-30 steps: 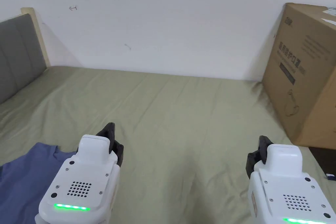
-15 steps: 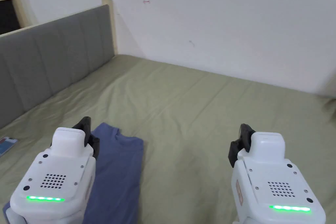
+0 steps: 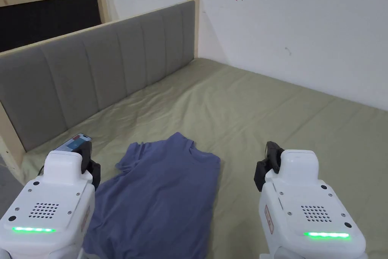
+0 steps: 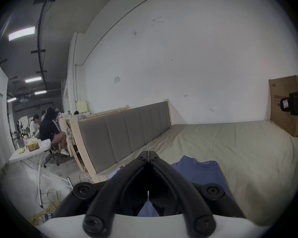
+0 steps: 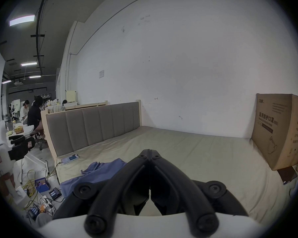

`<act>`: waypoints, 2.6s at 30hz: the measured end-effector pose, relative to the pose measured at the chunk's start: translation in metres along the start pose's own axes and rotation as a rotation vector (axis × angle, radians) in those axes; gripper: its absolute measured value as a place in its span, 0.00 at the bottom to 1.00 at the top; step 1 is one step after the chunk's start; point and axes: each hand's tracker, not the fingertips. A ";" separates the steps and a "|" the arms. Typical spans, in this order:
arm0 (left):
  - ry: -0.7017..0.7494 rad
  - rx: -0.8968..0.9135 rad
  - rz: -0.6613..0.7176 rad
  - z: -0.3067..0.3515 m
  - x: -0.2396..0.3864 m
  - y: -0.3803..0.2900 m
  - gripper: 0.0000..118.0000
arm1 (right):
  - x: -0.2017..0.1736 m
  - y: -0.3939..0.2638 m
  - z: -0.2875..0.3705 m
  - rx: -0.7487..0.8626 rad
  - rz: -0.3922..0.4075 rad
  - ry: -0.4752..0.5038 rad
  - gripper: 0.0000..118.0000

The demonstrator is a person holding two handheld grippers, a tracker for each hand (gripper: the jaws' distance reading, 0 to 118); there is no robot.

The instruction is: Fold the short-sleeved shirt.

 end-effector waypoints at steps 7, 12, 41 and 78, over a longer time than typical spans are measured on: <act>-0.037 -0.143 0.104 -0.038 0.003 -0.009 0.11 | 0.022 -0.003 0.000 -0.009 0.043 -0.040 0.00; -0.134 -0.371 0.197 -0.096 0.023 -0.023 1.00 | 0.045 -0.008 -0.005 -0.034 0.040 -0.110 0.00; -0.388 -0.717 0.210 -0.174 0.120 -0.057 0.02 | 0.173 -0.049 0.051 -0.135 -0.075 -0.407 0.00; -1.163 -0.869 -0.403 0.038 0.506 -0.064 0.02 | 0.285 -0.043 0.232 -0.037 -0.095 -0.728 0.00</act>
